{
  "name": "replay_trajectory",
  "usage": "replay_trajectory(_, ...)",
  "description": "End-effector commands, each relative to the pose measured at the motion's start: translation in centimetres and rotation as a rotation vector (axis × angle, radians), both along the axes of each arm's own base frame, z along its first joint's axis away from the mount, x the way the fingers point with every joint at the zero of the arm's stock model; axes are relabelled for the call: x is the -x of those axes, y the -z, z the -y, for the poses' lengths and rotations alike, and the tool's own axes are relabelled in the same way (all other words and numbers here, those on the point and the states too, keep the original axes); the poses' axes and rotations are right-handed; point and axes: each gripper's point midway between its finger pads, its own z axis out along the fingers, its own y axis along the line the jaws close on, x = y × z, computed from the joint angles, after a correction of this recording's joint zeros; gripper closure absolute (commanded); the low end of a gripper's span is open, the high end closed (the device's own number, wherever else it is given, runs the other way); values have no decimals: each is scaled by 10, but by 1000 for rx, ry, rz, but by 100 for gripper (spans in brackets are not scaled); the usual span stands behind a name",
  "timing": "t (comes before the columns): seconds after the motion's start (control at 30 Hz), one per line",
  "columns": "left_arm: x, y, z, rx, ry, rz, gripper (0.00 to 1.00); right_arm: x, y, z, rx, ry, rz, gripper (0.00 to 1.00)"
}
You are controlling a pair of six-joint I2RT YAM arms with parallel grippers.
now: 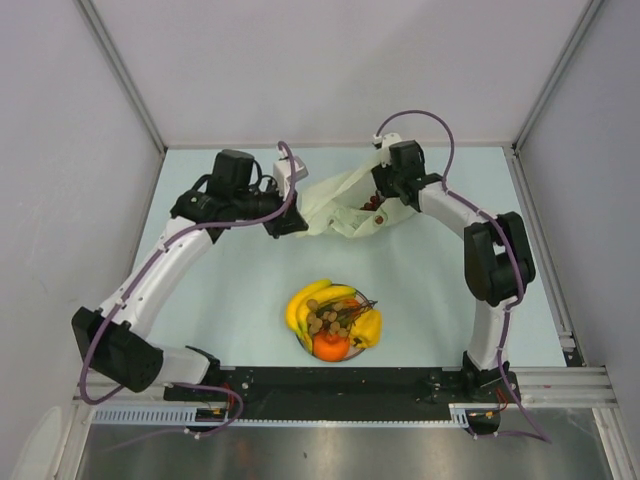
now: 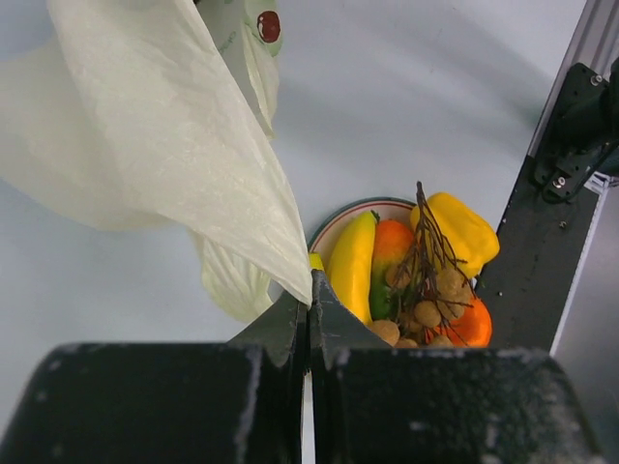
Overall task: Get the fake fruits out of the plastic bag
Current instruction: Take out the fake fruit from the plastic bag.
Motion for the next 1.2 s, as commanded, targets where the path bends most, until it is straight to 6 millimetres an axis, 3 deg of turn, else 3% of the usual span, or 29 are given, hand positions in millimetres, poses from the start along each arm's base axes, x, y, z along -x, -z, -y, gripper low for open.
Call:
replay_trajectory(0.0, -16, -20, 17, 34, 57, 75, 100, -22, -31, 41, 47, 138, 99, 43)
replay_trajectory(0.13, -29, -17, 33, 30, 64, 66, 100, -14, -34, 45, 85, 92, 73, 43)
replay_trajectory(0.33, -44, -13, 48, 16, 56, 72, 100, 8, -40, 2, 48, -100, 52, 50)
replay_trajectory(0.37, -46, -12, 49, 18, 52, 66, 100, 13, -38, -16, 44, -171, 54, 51)
replay_trajectory(0.43, -49, -12, 52, 24, 47, 55, 100, 17, -39, -32, 81, -264, 79, 52)
replay_trajectory(0.6, -52, -12, 52, 18, 33, 57, 99, 5, -23, -50, 164, -342, 132, 54)
replay_trajectory(0.7, -54, -12, 51, 11, 23, 64, 100, -9, 0, -42, 243, -345, 132, 54)
replay_trajectory(0.8, -55, -12, 49, 4, 18, 72, 100, -23, 6, -27, 302, -302, 112, 53)
replay_trajectory(0.83, -54, -12, 48, 0, 18, 72, 100, -27, 17, -17, 322, -277, 80, 52)
replay_trajectory(1.07, -55, -8, 48, -9, 13, 68, 100, -23, 57, 3, 419, -305, -37, 46)
replay_trajectory(1.13, -57, -7, 48, -7, 11, 64, 100, -23, 62, 3, 434, -318, -44, 51)
replay_trajectory(1.17, -58, -6, 49, -8, 9, 63, 100, -23, 62, 3, 434, -318, -38, 62)
